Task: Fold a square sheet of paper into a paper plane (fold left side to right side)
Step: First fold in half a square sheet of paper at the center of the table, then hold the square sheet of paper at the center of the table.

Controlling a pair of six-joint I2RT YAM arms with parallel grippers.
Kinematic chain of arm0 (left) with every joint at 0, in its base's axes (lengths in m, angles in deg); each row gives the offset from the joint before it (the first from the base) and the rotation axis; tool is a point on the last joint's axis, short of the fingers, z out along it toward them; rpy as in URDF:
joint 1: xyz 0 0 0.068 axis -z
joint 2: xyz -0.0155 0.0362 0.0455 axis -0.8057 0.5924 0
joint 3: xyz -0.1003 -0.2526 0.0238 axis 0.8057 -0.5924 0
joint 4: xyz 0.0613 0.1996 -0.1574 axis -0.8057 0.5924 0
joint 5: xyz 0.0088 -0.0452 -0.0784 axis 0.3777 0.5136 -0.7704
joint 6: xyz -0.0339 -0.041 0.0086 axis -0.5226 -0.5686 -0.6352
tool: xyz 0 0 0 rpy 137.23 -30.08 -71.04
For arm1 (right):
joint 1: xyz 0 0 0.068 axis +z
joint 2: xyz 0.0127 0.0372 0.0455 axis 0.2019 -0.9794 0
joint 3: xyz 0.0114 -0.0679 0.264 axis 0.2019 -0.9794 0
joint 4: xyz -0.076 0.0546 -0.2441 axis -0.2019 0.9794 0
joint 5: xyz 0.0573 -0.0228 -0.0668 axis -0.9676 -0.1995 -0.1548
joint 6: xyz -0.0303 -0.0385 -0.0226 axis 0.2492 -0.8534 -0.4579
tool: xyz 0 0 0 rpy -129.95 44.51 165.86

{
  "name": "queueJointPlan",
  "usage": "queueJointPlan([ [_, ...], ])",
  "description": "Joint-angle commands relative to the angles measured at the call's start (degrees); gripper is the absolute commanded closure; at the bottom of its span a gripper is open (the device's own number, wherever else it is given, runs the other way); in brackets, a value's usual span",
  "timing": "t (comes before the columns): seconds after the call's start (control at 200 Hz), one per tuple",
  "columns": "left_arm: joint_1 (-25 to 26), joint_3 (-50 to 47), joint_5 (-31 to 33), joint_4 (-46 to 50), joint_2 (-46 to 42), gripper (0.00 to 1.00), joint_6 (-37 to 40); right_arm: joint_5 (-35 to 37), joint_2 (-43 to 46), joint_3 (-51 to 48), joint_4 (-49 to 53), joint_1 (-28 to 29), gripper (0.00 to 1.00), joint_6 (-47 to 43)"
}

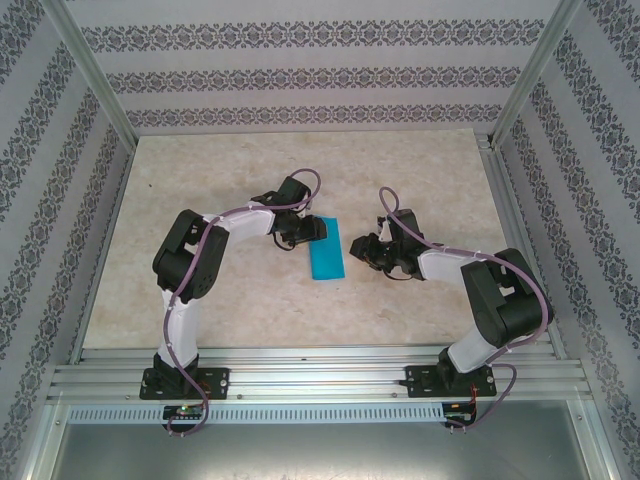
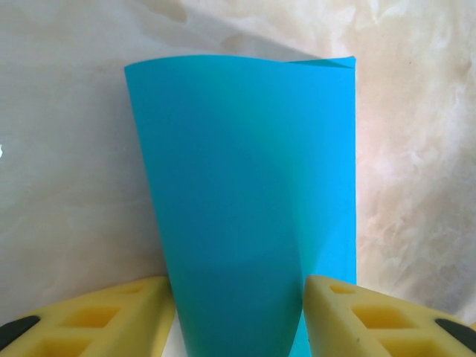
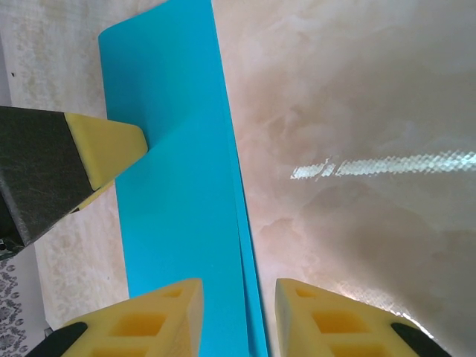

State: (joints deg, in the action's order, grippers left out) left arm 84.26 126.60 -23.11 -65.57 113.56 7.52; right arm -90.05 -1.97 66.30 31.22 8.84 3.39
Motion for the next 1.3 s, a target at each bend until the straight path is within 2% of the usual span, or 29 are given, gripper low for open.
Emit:
queueJointPlan([
  [0.0,0.66,-1.87,6.06,1.93,4.19,0.48,-1.56,-0.03,0.89,-0.58,-1.59,-0.01,0.69,0.49],
  [0.609,1.41,-2.17,7.30,1.18,5.88,0.49,-3.29,-0.88,-0.95,0.45,-2.31,1.72,0.70,1.70],
  [1.299,2.63,-0.44,7.97,3.45,7.45,0.48,-1.42,-0.82,-1.40,0.99,-2.18,2.56,0.71,2.39],
])
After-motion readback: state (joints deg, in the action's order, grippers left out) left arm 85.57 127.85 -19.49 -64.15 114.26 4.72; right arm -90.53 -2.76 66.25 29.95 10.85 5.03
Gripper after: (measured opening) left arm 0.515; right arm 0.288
